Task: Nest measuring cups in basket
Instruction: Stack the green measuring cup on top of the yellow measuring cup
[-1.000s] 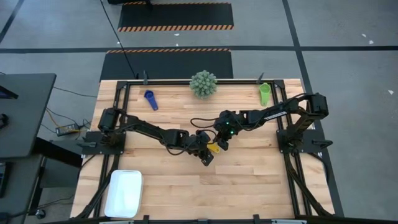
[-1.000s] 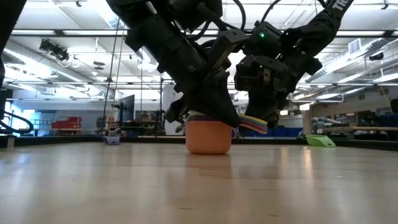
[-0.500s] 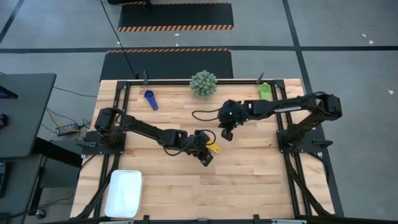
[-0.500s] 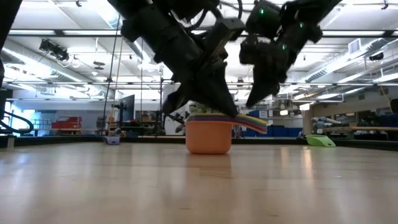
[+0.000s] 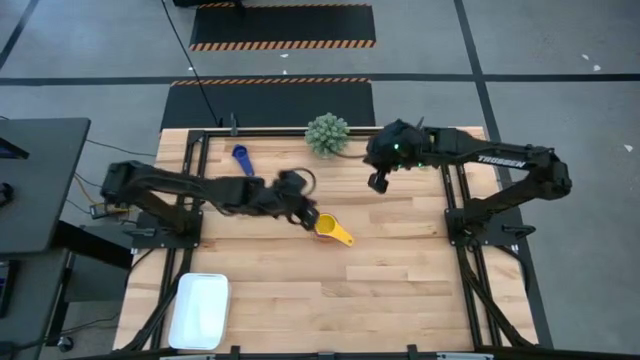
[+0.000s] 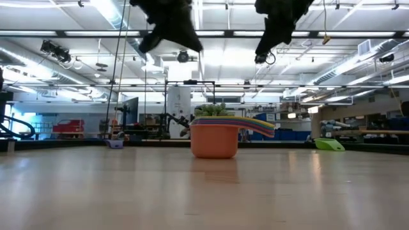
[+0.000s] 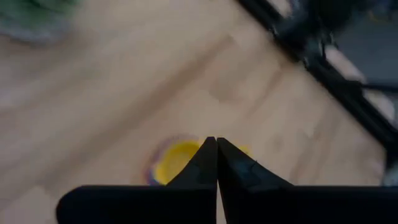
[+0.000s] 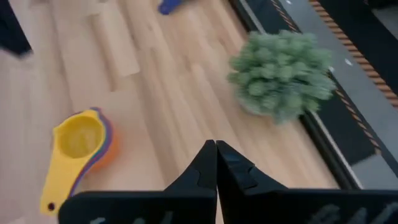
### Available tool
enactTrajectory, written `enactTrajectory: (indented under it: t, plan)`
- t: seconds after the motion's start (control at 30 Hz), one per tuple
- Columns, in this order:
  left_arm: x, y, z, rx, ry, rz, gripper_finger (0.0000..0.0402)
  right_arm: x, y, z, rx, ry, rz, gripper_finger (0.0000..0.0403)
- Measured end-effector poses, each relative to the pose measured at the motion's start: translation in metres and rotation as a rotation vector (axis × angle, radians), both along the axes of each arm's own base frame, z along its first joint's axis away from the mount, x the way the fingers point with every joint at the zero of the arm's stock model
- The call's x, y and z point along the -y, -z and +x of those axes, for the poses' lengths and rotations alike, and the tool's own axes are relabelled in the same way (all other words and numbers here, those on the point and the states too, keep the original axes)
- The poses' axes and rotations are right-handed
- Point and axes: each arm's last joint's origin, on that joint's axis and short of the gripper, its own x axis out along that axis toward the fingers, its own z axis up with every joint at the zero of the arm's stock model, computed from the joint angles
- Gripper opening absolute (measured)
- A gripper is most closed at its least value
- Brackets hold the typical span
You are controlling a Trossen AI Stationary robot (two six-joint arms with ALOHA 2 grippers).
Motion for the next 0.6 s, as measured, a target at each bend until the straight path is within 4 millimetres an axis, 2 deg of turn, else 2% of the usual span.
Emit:
enactTrajectory:
  t: [0.1, 0.23, 0.6]
  plan:
    - [-0.014, -0.013, -0.023, -0.048, -0.079, 0.015, 0.0003, 0.012, -0.003, -0.007, -0.029, 0.063, 0.0, 0.0001]
    - [-0.029, -0.018, -0.047, -0.152, -0.157, 0.003, 0.0002, 0.036, 0.003, -0.011, -0.072, 0.237, -0.037, 0.0001]
    - [-0.064, -0.023, -0.089, -0.35, -0.266, 0.023, 0.0002, 0.109, 0.033, -0.03, -0.106, 0.613, 0.167, 0.0001]
